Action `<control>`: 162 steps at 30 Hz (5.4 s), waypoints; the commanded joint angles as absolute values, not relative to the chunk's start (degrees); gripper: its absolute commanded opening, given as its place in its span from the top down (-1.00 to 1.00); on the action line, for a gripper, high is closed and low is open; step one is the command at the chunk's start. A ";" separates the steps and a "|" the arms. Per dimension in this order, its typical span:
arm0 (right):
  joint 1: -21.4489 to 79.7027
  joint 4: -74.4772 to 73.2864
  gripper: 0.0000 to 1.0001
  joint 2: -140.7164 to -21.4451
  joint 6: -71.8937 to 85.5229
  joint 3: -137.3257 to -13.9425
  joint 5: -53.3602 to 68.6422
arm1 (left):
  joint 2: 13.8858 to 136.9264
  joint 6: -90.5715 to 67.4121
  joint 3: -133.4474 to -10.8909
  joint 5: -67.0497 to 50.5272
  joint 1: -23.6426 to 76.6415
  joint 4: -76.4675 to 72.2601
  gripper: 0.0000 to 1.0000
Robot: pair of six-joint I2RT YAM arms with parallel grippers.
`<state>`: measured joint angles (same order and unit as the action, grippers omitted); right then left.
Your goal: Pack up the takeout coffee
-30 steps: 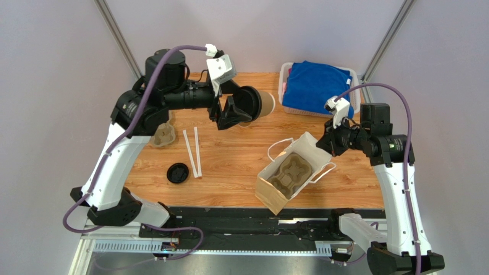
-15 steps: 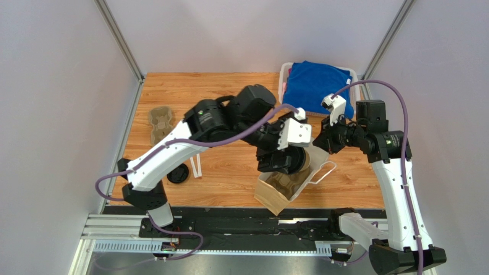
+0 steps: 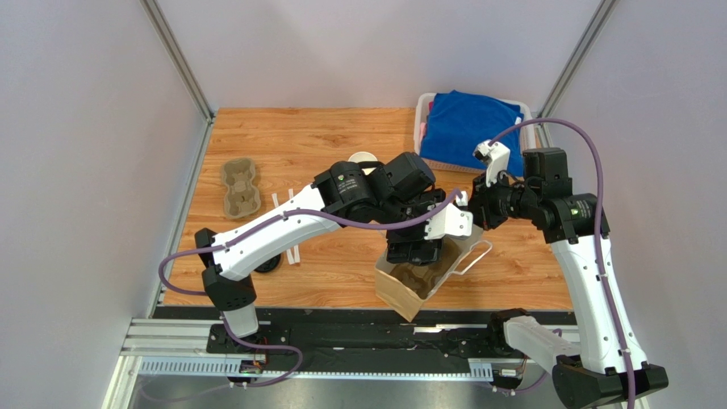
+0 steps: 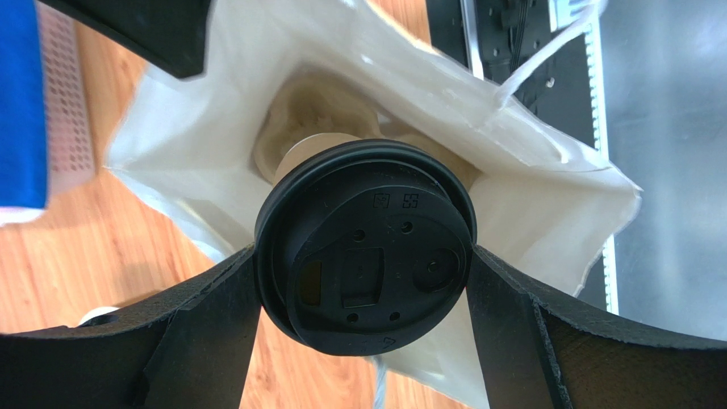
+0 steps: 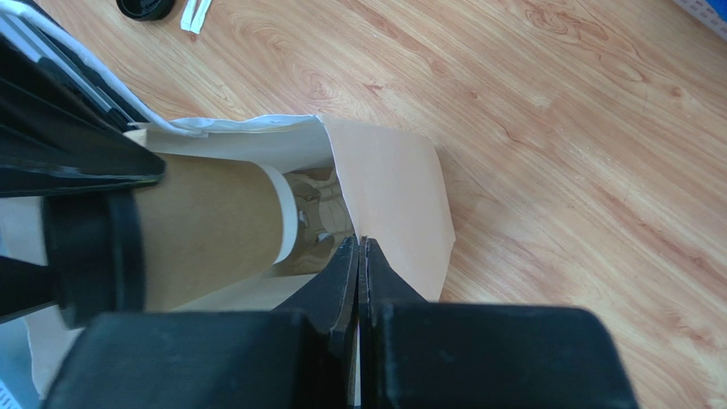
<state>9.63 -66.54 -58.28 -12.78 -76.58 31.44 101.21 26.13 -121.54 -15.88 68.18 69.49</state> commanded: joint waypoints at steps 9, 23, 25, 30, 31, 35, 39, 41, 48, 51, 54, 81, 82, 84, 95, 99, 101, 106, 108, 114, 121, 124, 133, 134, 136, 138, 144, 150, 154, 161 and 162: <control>10.02 -64.86 1.00 -54.68 -2.46 -74.71 33.66 | 98.35 29.27 -109.79 -10.99 68.47 62.59 0.06; 10.02 -74.17 0.70 -40.17 2.73 -68.21 44.29 | 91.95 30.41 -102.85 -13.18 63.28 62.15 0.07; 10.02 -75.05 0.35 -39.55 0.89 -67.42 44.56 | 90.88 30.32 -101.52 -14.58 63.02 61.44 0.07; 10.02 -70.24 -0.29 -43.76 -1.93 -71.88 39.05 | 89.47 29.79 -98.97 -15.56 63.02 59.59 0.07; 10.02 -68.14 -0.31 -44.99 -2.98 -74.68 37.98 | 89.39 29.79 -98.62 -15.73 63.02 59.24 0.07; 10.02 -64.95 -0.36 -53.23 -8.34 -81.01 34.11 | 88.77 30.41 -96.42 -16.08 62.93 58.36 0.07; 10.02 -64.95 -0.46 -58.60 -15.46 -83.93 35.59 | 88.24 30.85 -95.36 -16.35 62.93 57.57 0.07; 10.28 -65.47 -0.53 -60.11 -19.57 -84.29 36.82 | 88.16 31.02 -95.10 -16.00 62.93 57.30 0.07; 19.23 -66.20 -0.57 -64.34 -27.15 -85.17 35.17 | 87.80 30.67 -93.87 -16.00 62.84 56.16 0.07; 23.46 -61.55 -0.48 -64.60 -27.33 -82.36 30.78 | 87.54 30.50 -93.08 -15.82 62.75 55.72 0.07; 26.27 -59.42 -0.29 -66.88 -26.81 -80.95 27.35 | 87.19 30.50 -92.20 -14.68 62.84 55.20 0.07; 44.38 -43.51 1.00 -49.31 -14.42 -68.12 5.46 | 70.24 28.03 -60.40 2.63 63.81 31.93 0.15; 44.47 -43.59 1.00 -49.13 -13.81 -68.12 5.54 | 69.53 28.21 -59.34 3.94 64.24 30.95 0.15; 44.65 -43.68 1.00 -48.87 -13.19 -68.20 5.45 | 67.51 29.26 -56.36 5.70 65.03 27.43 0.15; 45.26 -44.74 1.00 -49.04 -10.20 -68.03 8.88 | 64.60 34.27 -51.33 13.79 68.82 21.18 0.16; 45.26 -44.21 1.00 -49.13 -8.71 -67.76 9.23 | 63.63 34.98 -54.30 13.37 68.91 21.53 0.16; 45.44 -43.60 1.00 -49.13 -8.26 -67.33 9.49 | 63.54 34.54 -55.72 11.34 68.99 21.62 0.16; 45.70 -42.89 1.00 -49.22 -7.47 -66.89 9.23 | 65.04 35.50 -58.18 9.06 69.34 20.75 0.16; 45.79 -42.45 1.00 -49.31 -7.03 -66.97 9.40 | 65.48 36.38 -58.45 8.62 69.61 19.78 0.16; 45.79 -41.92 1.00 -49.48 -5.71 -67.15 8.18 | 65.48 39.72 -58.63 8.96 71.19 21.97 0.18; 45.79 -41.05 1.00 -49.66 -4.57 -67.41 7.47 | 64.77 46.40 -57.48 8.70 74.70 25.21 0.18; 46.14 -40.78 1.00 -49.57 -5.01 -67.50 7.64 | 66.62 46.23 -58.97 6.17 74.79 26.36 0.18; 47.90 -41.05 1.00 -49.66 -6.85 -68.03 8.79 | 71.80 51.94 -60.03 2.90 74.88 25.93 0.18; 48.07 -41.04 1.00 -49.66 -6.86 -68.03 8.79 | 72.24 52.64 -60.55 3.16 74.88 25.93 0.18; 48.16 -41.13 1.00 -49.66 -6.85 -68.12 8.79 | 72.95 53.17 -60.73 3.87 74.88 25.32 0.18; 48.16 -41.13 1.00 -49.66 -6.68 -67.94 8.88 | 73.12 54.22 -60.12 4.39 74.88 24.53 0.18; 48.34 -41.66 1.00 -49.39 -5.89 -67.24 9.75 | 72.34 58.09 -58.80 7.64 74.79 21.62 0.18; 49.04 -40.96 1.00 -49.57 -5.80 -67.32 10.72 | 70.84 62.83 -58.89 9.49 74.71 21.98 0.19; 50.01 -40.87 1.00 -49.66 -7.47 -67.24 11.25 | 69.18 65.04 -58.53 8.00 74.71 22.23 0.19; 50.71 -40.61 1.00 -49.13 -8.97 -66.89 8.61 | 70.05 51.69 -65.21 3.25 72.16 30.23 0.20; 50.71 -40.00 1.00 -49.13 -8.88 -67.06 8.53 | 70.48 48.98 -65.48 3.25 72.16 30.23 0.20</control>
<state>50.35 -44.27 -50.13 -7.81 -66.78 9.72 70.96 58.02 -61.10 6.00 73.25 28.62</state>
